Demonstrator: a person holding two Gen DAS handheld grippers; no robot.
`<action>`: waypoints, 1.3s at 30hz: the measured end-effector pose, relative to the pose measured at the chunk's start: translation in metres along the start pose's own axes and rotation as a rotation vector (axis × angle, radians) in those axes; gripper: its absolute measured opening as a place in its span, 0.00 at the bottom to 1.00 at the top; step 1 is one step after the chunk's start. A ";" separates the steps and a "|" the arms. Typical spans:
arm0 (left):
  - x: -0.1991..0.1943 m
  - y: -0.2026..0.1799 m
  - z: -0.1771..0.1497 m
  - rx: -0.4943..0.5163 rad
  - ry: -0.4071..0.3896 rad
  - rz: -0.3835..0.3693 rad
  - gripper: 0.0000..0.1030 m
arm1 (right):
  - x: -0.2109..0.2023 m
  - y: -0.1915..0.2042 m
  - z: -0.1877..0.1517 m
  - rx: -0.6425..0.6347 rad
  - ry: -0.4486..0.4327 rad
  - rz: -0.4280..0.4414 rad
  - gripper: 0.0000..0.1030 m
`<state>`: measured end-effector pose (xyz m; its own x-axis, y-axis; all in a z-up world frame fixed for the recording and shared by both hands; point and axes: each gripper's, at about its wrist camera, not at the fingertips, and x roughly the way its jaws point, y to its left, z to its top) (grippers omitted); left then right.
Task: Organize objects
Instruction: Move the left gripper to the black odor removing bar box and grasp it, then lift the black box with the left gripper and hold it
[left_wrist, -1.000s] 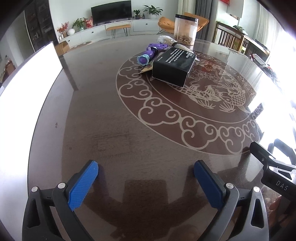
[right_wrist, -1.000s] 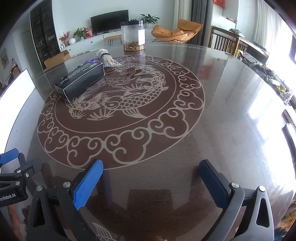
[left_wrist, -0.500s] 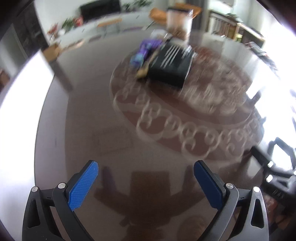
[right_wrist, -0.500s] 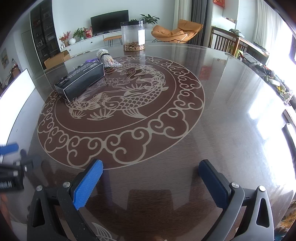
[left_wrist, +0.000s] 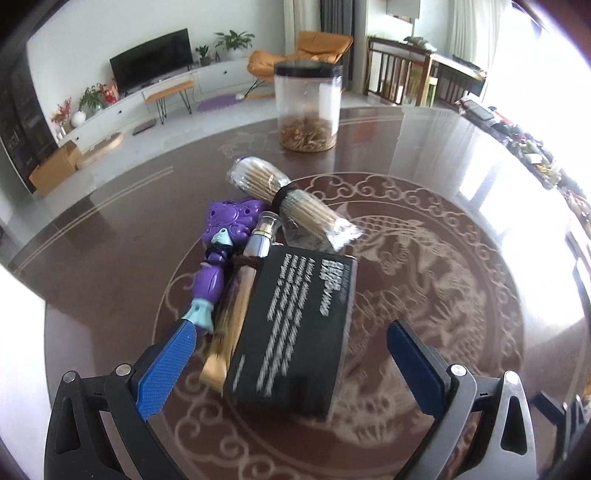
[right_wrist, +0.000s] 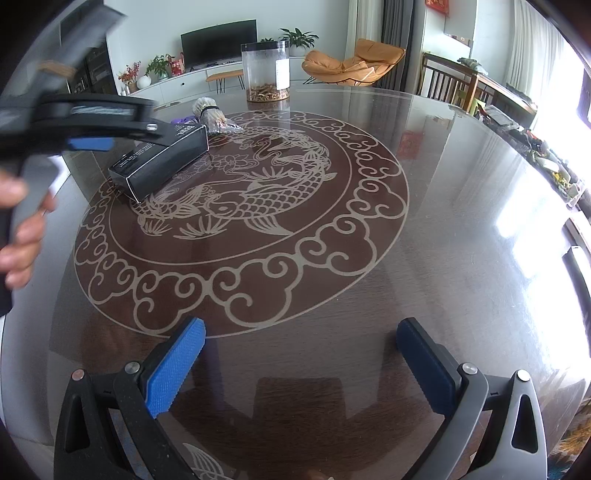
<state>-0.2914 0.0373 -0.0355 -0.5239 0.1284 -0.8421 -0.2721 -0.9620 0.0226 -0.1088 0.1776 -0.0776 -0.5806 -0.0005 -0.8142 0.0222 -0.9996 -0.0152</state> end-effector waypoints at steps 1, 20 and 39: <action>0.006 0.001 0.001 -0.007 0.009 0.004 1.00 | 0.000 0.000 0.000 0.000 0.000 0.000 1.00; -0.005 -0.029 -0.048 0.038 -0.018 0.135 0.56 | 0.000 0.000 0.000 0.000 0.000 0.000 1.00; -0.055 0.041 -0.158 -0.267 -0.016 0.152 0.98 | 0.000 0.000 0.000 0.000 0.000 0.000 1.00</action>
<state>-0.1467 -0.0470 -0.0736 -0.5554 -0.0198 -0.8313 0.0311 -0.9995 0.0030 -0.1087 0.1777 -0.0776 -0.5805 -0.0007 -0.8142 0.0224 -0.9996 -0.0151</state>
